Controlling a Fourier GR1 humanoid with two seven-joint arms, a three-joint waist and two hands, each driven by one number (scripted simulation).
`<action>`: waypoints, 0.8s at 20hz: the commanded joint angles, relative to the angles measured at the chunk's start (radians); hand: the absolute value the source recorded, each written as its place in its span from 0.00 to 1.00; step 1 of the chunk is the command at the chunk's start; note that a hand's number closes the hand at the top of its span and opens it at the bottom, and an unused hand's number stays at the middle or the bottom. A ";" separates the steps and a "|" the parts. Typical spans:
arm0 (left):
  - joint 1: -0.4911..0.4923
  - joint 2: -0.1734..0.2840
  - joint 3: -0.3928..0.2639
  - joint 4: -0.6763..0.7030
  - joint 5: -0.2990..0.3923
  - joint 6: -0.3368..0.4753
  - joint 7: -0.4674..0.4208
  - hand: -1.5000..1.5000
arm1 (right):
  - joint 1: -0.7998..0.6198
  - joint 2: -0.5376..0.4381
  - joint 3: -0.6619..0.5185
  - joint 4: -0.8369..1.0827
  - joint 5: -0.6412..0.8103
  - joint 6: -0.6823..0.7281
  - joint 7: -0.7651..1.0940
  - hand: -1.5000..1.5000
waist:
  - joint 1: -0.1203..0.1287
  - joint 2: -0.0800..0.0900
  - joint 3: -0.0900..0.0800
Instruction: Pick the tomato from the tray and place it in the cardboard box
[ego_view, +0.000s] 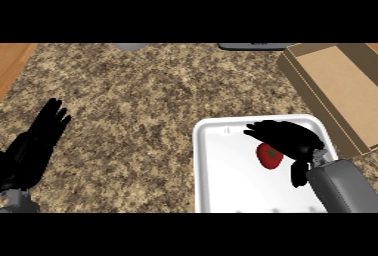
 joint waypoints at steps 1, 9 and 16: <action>-0.058 0.009 0.022 0.003 0.011 0.006 0.046 0.50 | -0.019 0.035 0.000 0.089 0.041 -0.054 -0.026 0.00 | 0.001 0.001 0.000; -0.007 -0.003 0.033 -0.030 0.011 -0.019 0.039 0.50 | -0.028 0.030 -0.032 0.109 0.057 -0.149 -0.129 1.00 | 0.002 0.000 0.000; -0.053 -0.002 0.055 0.084 0.004 -0.038 -0.023 0.50 | -0.080 0.096 -0.112 0.192 0.050 -0.156 -0.062 1.00 | 0.001 0.003 0.000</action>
